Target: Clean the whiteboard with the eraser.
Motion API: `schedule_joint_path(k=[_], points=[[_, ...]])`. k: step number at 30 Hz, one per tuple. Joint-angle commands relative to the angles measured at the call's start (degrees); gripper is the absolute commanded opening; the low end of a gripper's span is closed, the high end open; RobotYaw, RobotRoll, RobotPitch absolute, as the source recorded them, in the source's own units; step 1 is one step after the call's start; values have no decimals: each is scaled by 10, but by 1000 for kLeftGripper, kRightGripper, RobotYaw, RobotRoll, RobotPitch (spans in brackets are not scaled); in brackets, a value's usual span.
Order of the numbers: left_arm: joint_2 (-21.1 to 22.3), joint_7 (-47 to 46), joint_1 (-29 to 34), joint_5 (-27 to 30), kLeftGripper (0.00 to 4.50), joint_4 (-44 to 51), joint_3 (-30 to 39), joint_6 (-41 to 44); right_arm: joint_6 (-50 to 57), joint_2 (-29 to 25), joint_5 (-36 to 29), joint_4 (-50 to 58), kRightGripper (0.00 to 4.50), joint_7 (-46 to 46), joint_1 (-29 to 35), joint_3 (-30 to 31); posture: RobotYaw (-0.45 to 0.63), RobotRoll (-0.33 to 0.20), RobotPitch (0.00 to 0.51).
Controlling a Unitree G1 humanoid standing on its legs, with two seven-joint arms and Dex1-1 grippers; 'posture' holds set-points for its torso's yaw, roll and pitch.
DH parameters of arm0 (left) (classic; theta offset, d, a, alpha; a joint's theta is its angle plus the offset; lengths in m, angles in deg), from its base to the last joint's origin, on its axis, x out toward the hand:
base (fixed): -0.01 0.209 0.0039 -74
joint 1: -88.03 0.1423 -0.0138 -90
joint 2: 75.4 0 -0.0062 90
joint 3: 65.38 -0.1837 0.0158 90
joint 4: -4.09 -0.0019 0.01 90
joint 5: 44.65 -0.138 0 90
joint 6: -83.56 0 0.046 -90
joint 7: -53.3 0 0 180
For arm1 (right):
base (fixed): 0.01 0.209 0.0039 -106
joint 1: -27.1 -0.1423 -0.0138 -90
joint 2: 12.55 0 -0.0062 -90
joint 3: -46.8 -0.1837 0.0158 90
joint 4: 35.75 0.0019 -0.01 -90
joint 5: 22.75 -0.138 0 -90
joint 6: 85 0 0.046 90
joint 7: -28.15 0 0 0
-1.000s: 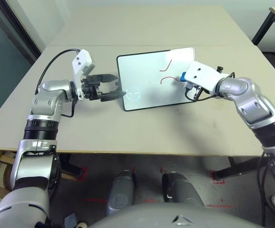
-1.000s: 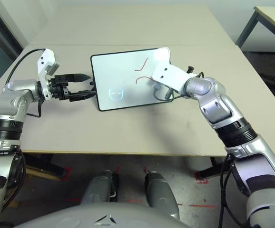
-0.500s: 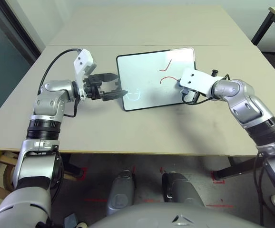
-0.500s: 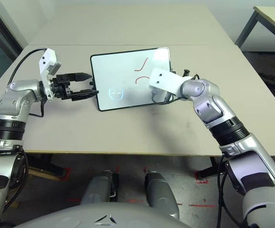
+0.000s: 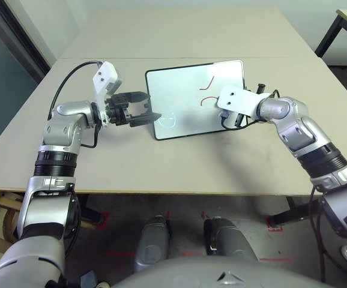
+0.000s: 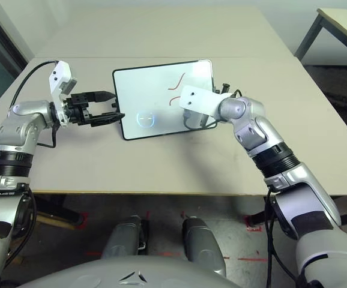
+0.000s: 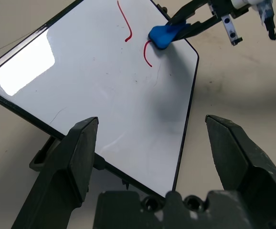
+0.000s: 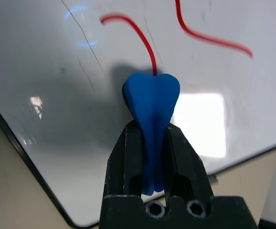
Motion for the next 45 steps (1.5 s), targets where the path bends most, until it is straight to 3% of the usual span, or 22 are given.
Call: schedule_joint_path(k=[1,10,26,33,45], points=[[3,0,-3,7,4500,3,0,-1,-16,14,11,-15,369,5,-15,12,189,0,54],[2,0,-4,7,4500,2,-1,-3,-32,43,27,-30,369,8,-26,20,191,0,52],[-3,0,-8,6,4500,-2,-3,-6,-47,-56,27,-25,369,22,28,-10,176,0,59],[-2,0,-8,5,4500,-3,-3,-7,-68,-75,34,-37,369,20,25,-6,176,0,60],[2,-1,-2,5,4500,-1,0,-4,-81,4,49,-48,369,30,-19,18,192,0,61]])
